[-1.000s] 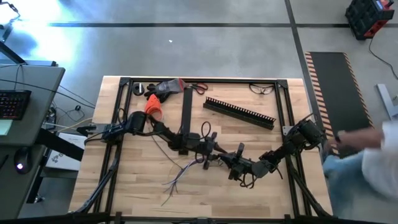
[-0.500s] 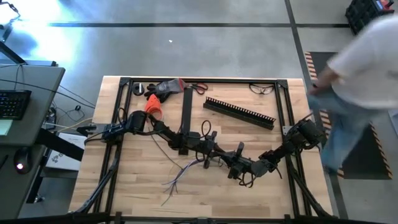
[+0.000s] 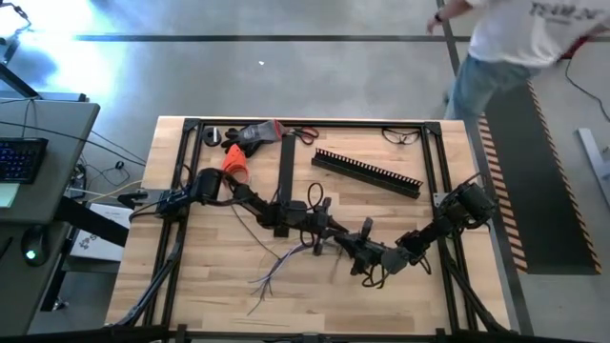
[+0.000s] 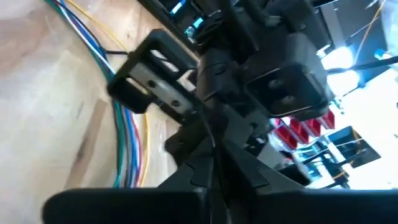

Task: Ziptie cables
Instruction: Wrap the black zip tie on the cables

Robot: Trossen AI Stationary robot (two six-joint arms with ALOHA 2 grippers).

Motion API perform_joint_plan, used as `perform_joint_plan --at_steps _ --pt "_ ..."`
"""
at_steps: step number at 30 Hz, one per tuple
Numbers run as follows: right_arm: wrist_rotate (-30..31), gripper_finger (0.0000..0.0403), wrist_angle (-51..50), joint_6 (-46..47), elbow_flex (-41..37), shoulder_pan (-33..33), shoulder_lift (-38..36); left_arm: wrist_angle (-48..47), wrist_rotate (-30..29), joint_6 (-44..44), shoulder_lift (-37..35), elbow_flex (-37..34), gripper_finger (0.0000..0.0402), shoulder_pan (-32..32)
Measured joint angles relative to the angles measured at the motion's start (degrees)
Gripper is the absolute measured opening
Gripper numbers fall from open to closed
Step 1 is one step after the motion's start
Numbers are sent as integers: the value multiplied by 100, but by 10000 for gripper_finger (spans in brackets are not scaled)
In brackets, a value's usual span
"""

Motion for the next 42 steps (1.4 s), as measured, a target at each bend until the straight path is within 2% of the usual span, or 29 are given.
perform_joint_plan --at_steps 3,9,13,18,21,28,31,35,38,40,42 --pt "48 46 -9 303 0 2 0 -291 -34 159 -107 0 0 -57" --pt "1184 131 -175 836 -2 162 0 -995 -465 524 -430 4 0 -185" --pt "1404 164 -45 920 7 390 -59 -1372 -570 741 -656 4 0 -296" --pt "1589 176 248 1401 109 667 -66 -1577 -686 991 -702 4 0 -378" --pt "1978 177 229 1485 168 936 -66 -1954 -692 994 -701 4 0 -382" --pt "3479 177 198 1377 505 1617 -66 -2256 -715 1014 -571 4 0 -377" --pt "3426 177 178 1537 626 1806 -66 -2367 -816 1012 -559 4 0 -377" --pt "2878 177 -476 1468 932 1930 -66 -2364 -977 1016 -559 4 0 -390" --pt "2375 177 -1586 1556 1272 1870 -66 -2342 -1032 1012 -559 4 0 -390" --pt "1926 177 -2656 2119 1544 1764 -66 -2374 -1033 1012 -559 4 0 -392" --pt "1221 177 -3953 2867 1860 1635 -66 -2393 -1034 970 -559 4 0 -391"
